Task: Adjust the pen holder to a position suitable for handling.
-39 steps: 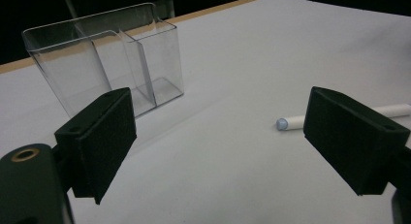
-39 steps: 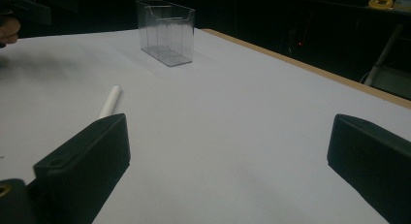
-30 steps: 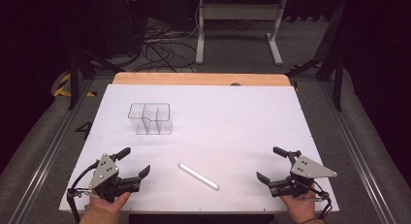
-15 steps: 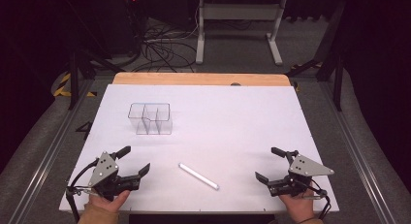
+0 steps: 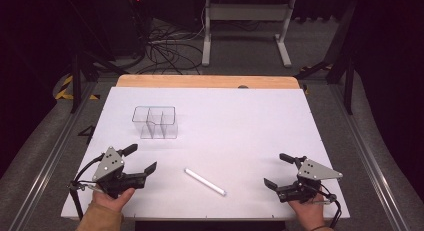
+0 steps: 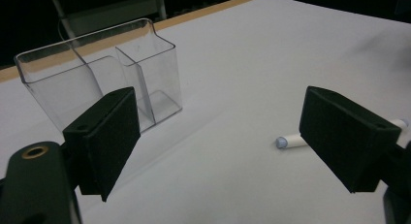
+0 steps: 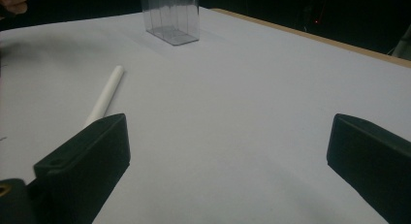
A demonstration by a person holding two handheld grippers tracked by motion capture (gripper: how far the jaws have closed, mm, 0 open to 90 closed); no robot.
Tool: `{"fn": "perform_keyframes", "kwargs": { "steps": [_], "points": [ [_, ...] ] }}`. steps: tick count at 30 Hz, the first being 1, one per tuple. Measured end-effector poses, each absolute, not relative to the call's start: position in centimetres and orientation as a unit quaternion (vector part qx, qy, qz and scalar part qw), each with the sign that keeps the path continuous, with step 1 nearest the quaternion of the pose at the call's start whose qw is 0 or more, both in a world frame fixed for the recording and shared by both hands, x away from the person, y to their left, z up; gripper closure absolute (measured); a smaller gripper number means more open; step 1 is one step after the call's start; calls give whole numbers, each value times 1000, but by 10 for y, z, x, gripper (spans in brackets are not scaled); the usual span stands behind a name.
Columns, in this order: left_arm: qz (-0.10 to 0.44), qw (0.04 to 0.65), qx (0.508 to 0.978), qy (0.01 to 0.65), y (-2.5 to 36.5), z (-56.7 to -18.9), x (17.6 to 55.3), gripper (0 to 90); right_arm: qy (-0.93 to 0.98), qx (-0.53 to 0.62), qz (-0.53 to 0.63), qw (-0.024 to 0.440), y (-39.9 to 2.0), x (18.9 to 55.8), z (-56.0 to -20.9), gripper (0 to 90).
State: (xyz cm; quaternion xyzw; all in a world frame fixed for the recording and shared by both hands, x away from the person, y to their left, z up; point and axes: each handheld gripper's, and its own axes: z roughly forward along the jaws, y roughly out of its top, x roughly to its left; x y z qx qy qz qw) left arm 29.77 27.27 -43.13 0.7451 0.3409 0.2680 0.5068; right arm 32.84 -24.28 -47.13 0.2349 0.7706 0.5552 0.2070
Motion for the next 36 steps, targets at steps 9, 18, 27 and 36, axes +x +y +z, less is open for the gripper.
{"fn": "perform_keyframes", "kwargs": {
  "steps": [9, 18, 27, 36],
  "points": [
    [266, 504, 749, 337, 271, -424, 310, 154, 780, 234, 544, 204, -240, 330, -474, 21],
    [267, 501, 754, 331, 269, -417, 320, 153, 781, 237, 540, 203, -240, 331, -476, 20],
    [255, 502, 760, 324, 268, -411, 327, 165, 781, 237, 541, 201, -240, 330, -477, 21],
    [228, 510, 763, 324, 269, -405, 333, 193, 782, 240, 544, 189, -241, 332, -477, 21]
  ]
}}
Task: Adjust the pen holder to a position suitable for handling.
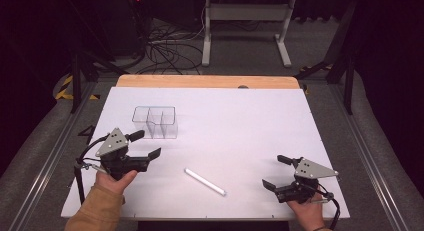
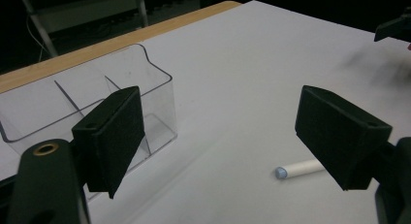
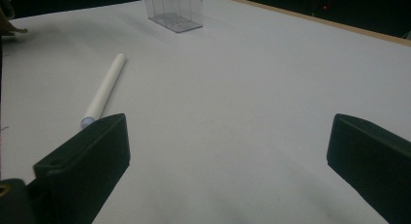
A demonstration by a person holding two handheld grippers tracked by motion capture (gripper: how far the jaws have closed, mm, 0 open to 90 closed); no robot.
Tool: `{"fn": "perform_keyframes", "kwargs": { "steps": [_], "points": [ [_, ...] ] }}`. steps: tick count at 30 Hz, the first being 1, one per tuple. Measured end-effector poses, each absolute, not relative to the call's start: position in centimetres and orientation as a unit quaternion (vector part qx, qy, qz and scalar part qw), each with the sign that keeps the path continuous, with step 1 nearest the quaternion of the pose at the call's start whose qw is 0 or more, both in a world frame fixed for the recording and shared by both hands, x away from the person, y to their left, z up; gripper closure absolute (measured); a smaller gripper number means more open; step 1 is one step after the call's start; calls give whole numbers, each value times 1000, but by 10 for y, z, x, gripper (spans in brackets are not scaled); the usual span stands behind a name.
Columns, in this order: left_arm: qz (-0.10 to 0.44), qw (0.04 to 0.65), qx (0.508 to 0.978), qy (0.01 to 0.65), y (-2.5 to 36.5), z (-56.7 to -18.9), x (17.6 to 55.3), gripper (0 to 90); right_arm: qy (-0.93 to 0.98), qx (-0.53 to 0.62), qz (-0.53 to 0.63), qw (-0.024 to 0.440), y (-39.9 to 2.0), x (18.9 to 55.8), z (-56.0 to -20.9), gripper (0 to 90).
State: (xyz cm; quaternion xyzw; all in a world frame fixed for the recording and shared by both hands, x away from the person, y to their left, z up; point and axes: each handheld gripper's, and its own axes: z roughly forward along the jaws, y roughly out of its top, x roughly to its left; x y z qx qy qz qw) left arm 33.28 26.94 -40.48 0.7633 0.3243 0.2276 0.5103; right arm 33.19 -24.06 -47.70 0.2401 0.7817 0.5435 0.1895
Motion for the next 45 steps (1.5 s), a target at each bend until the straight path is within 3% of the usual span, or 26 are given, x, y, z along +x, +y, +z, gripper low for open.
{"fn": "perform_keyframes", "kwargs": {
  "steps": [14, 28, 45],
  "points": [
    [222, 461, 807, 294, 268, -388, 358, 269, 782, 241, 546, 180, -241, 333, -478, 21],
    [199, 434, 820, 314, 271, -385, 385, 267, 781, 244, 548, 175, -241, 333, -478, 23],
    [216, 351, 854, 319, 274, -382, 413, 373, 778, 243, 553, 170, -242, 334, -477, 24]
  ]
}}
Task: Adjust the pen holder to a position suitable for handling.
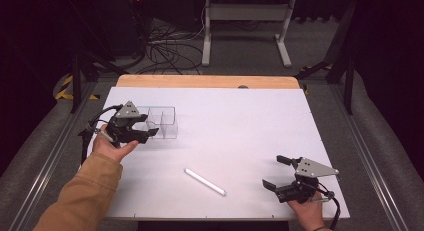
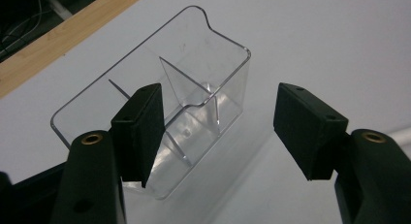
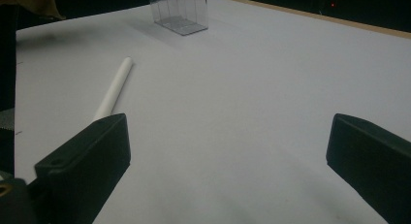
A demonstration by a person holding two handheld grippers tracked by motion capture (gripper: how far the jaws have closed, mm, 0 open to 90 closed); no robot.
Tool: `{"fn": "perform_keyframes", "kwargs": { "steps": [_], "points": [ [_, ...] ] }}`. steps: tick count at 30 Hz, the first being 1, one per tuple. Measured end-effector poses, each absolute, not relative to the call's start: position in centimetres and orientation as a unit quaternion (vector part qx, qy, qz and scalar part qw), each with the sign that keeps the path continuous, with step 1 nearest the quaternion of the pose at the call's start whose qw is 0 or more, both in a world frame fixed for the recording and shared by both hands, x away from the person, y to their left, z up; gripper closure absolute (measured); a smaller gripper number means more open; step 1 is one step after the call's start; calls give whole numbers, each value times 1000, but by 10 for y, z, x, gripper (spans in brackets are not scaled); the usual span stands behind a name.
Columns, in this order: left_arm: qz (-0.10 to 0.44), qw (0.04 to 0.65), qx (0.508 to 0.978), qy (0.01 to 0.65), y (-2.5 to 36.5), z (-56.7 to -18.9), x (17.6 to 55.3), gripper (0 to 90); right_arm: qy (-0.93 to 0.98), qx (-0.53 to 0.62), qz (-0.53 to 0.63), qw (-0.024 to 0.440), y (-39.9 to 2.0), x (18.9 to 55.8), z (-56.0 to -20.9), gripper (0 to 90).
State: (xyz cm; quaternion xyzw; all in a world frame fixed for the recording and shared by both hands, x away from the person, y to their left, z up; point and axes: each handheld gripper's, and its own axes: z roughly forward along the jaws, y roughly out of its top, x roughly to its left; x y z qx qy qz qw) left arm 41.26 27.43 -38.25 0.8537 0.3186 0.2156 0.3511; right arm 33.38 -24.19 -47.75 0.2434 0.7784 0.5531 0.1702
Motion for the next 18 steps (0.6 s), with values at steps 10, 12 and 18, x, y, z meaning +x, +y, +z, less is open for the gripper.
{"fn": "perform_keyframes", "kwargs": {
  "steps": [10, 12, 18],
  "points": [
    [210, 319, 867, 319, 282, -385, 426, 459, 779, 243, 553, 169, -242, 334, -478, 24],
    [209, 314, 870, 317, 282, -385, 428, 475, 779, 242, 553, 168, -242, 334, -478, 24],
    [208, 276, 886, 310, 280, -385, 437, 498, 780, 241, 553, 167, -241, 334, -478, 24]
  ]
}}
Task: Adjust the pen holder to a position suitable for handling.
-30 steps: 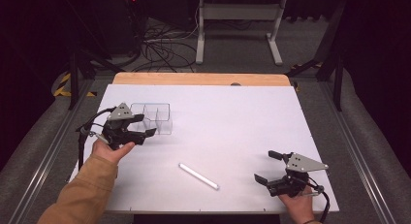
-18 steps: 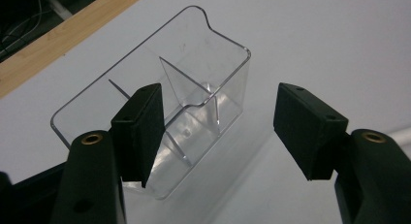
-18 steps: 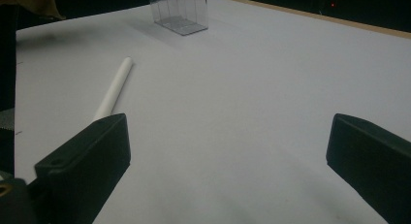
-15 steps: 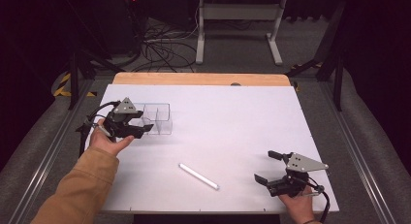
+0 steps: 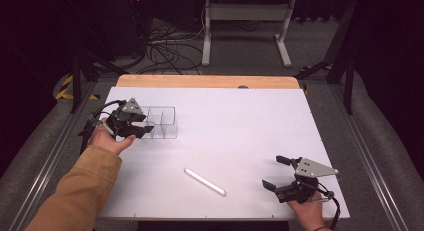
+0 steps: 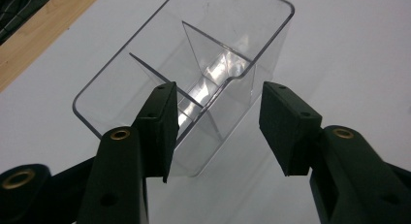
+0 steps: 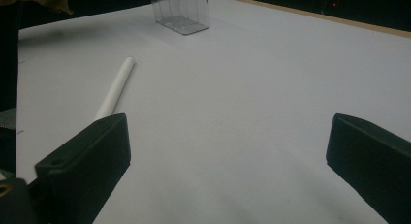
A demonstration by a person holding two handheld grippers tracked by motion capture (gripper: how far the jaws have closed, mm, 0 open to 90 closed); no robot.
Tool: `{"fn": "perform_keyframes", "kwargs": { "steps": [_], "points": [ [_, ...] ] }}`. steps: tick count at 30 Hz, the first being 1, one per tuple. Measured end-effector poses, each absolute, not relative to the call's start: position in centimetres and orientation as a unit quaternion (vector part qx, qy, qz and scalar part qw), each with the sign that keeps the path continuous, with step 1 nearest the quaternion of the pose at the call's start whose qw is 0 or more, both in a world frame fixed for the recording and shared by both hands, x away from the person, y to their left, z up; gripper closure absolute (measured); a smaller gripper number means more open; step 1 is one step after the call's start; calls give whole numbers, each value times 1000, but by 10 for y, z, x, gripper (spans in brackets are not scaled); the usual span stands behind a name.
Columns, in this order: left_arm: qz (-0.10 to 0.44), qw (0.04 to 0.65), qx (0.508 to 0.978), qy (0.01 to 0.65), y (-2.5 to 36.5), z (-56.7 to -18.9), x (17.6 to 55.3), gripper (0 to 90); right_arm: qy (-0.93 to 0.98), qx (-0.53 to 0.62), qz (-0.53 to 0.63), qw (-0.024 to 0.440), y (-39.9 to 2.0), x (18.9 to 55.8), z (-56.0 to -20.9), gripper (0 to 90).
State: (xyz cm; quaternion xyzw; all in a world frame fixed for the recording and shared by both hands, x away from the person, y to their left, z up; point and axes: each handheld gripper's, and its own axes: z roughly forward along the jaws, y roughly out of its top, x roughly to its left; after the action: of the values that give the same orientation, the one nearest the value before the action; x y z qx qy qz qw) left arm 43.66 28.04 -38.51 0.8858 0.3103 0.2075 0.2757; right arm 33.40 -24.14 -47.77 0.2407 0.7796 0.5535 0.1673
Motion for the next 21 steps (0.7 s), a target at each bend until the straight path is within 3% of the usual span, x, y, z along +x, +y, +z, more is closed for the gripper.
{"fn": "perform_keyframes", "kwargs": {
  "steps": [21],
  "points": [
    [189, 202, 911, 307, 271, -398, 456, 539, 781, 239, 552, 167, -241, 334, -478, 26]
  ]
}}
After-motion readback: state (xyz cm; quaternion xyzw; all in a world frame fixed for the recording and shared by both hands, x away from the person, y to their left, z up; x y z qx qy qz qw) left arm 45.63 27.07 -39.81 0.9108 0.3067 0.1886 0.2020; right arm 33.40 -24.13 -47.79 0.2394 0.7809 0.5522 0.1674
